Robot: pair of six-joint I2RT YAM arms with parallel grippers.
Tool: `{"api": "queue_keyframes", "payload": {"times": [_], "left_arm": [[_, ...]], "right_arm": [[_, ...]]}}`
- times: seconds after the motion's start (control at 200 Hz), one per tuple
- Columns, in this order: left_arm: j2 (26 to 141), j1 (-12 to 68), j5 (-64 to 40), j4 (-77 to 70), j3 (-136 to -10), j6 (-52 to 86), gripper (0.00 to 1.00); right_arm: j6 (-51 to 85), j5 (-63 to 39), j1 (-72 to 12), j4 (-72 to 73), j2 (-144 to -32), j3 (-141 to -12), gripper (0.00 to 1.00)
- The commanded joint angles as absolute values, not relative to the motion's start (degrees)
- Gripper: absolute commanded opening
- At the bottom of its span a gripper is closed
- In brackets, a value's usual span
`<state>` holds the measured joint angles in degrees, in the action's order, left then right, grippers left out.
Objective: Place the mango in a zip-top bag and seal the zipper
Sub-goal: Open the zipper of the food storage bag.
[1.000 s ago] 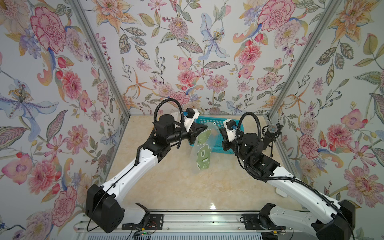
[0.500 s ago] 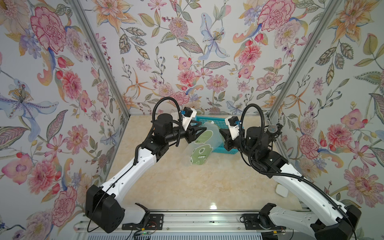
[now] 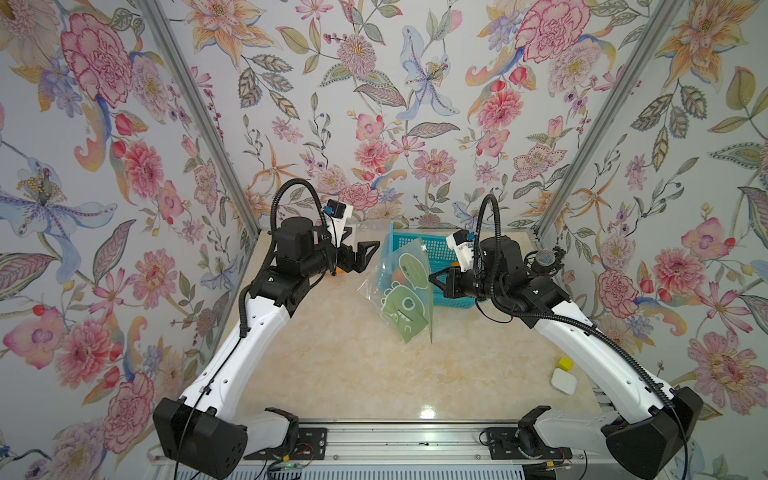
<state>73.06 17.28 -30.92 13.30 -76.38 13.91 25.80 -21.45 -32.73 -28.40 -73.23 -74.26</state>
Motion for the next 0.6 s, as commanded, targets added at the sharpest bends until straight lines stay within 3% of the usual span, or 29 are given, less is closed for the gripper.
{"api": "queue_keyframes", "payload": {"times": [0.0,0.09,0.28,0.591], "left_arm": [[72.2,16.1,-35.3,22.5,-81.1,12.7,0.90],[72.6,18.6,-40.4,21.1,-78.6,17.4,0.85],[70.8,30.8,-33.2,8.2,-67.5,27.0,0.84],[75.8,40.4,-30.2,-1.0,-67.5,31.3,0.91]], "right_arm": [[32.5,-29.1,-32.3,-30.2,-73.1,-78.1,0.00],[33.0,-28.3,-31.8,-30.3,-73.0,-78.5,0.00],[32.5,-24.3,-32.0,-29.7,-72.7,-76.1,0.00],[32.8,-21.7,-32.3,-26.3,-71.6,-72.5,0.00]]}}
